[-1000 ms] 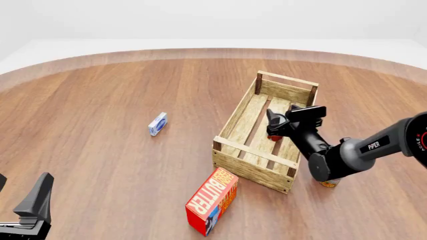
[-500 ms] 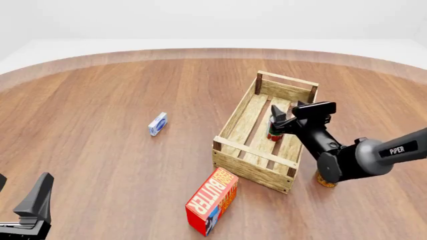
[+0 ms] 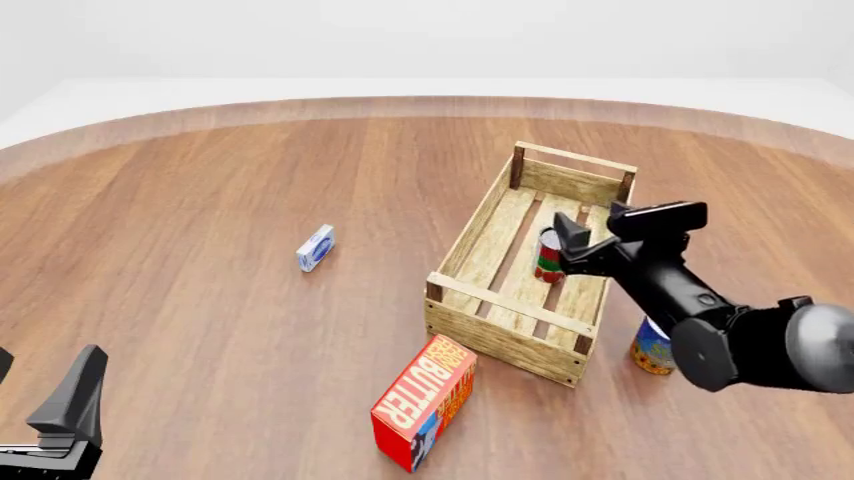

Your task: Pick up the tomato sauce, and put it in the wooden tray.

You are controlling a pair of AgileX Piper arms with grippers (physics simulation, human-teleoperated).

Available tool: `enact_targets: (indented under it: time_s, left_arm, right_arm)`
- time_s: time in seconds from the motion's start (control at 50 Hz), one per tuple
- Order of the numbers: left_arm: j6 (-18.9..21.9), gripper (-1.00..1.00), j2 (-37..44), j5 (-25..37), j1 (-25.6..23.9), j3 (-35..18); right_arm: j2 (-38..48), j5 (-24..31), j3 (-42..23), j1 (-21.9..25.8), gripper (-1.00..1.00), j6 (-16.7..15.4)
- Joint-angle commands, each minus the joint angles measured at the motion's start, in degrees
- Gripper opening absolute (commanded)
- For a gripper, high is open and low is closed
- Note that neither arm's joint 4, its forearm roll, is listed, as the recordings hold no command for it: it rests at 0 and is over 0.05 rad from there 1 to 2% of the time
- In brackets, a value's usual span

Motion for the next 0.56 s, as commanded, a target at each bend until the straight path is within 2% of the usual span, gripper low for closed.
enact_targets:
  time_s: [0.02,0.56]
  left_arm:
    - [0.0,1.0,0.0,0.0,0.0,0.0]
    - [0.0,1.0,0.0,0.0,0.0,0.0]
  right_arm:
    - [-8.42,5.46,4.18,1.33,1.0,0.56]
    - [-31.23,14.77,14.7,2.66,1.0,0.09]
